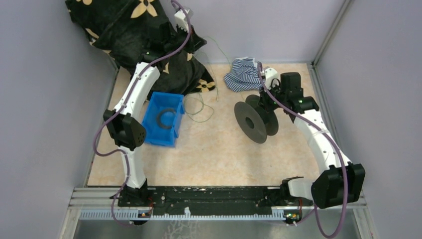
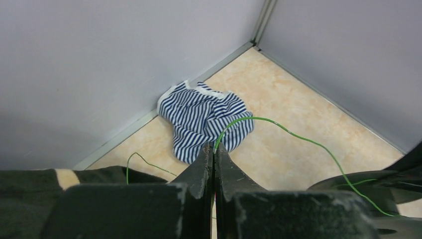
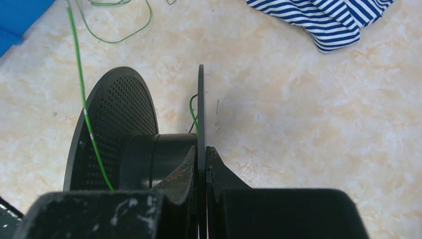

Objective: Wrap the cables

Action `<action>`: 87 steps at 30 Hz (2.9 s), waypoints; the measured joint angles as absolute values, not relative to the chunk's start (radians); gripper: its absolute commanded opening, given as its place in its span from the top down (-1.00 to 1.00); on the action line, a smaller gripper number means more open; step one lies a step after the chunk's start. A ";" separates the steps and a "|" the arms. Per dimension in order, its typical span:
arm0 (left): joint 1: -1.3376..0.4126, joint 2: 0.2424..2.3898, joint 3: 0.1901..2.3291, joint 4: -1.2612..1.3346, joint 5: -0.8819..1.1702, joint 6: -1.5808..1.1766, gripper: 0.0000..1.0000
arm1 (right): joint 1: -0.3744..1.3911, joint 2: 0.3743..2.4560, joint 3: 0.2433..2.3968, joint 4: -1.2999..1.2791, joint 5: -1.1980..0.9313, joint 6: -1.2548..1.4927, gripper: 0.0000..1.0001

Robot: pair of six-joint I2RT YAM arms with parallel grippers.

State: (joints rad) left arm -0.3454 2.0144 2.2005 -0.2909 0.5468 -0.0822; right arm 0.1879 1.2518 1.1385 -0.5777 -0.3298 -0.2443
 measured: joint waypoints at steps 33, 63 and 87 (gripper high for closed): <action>-0.416 1.968 1.650 -0.242 0.487 0.253 1.00 | 0.115 1.341 1.605 -0.648 -0.326 0.092 1.00; -0.810 1.893 1.513 -0.316 0.568 0.526 1.00 | 0.093 1.390 1.544 -0.457 -0.024 0.169 1.00; -0.932 1.893 1.807 -0.507 0.582 0.591 1.00 | 0.089 1.355 1.349 -0.356 0.120 0.036 1.00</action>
